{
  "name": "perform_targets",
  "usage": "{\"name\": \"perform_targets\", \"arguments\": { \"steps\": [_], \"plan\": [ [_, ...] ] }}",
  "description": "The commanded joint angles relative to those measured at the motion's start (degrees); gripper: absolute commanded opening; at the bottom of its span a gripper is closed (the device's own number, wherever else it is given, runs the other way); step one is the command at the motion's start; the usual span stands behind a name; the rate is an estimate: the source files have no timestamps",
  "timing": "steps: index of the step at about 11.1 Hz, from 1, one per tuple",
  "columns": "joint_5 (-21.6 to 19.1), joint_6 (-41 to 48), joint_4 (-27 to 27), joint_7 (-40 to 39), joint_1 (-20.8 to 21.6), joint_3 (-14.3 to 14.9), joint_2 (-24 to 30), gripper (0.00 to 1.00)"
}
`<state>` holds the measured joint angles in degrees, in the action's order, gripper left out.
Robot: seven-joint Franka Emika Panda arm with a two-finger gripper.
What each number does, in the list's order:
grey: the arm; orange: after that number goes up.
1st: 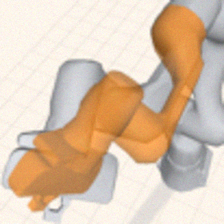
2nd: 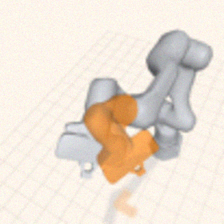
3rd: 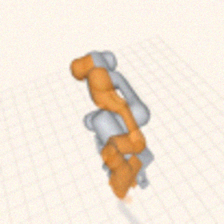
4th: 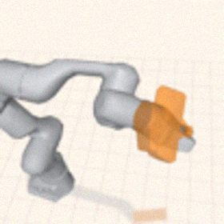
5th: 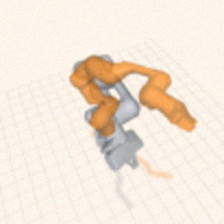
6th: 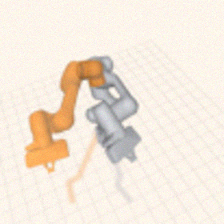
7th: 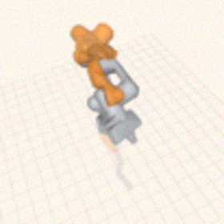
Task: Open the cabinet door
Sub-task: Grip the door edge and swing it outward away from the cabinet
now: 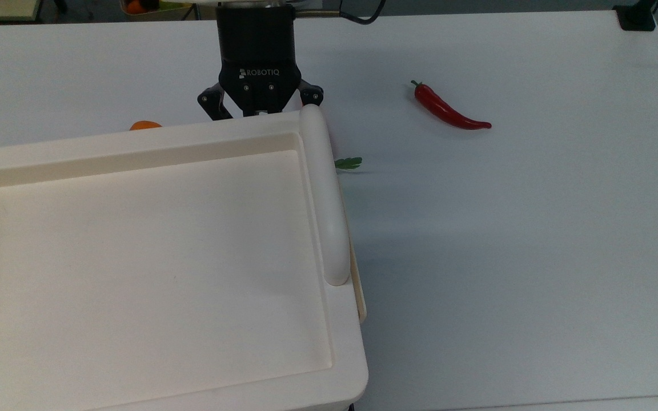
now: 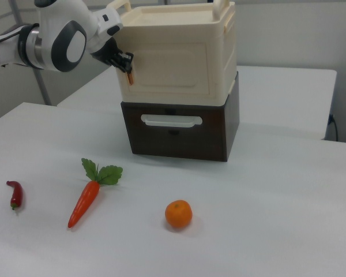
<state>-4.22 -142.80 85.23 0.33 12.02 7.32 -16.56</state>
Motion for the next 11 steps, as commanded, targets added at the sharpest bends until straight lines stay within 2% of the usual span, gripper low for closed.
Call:
{"name": "perform_targets", "arguments": {
  "steps": [1, 9, 10, 11],
  "plan": [
    [1.32, -1.53, 0.37, 1.61, -0.24, 0.86, 0.38, 0.00],
    [0.97, 24.46, 1.52, -1.99, -3.76, 0.94, 7.14, 0.00],
    [0.97, 28.33, 1.60, -2.26, -4.89, 0.94, 8.81, 0.21],
    [0.97, 32.80, 1.60, -3.39, -6.12, 0.94, 9.95, 0.69]
  ]
}}
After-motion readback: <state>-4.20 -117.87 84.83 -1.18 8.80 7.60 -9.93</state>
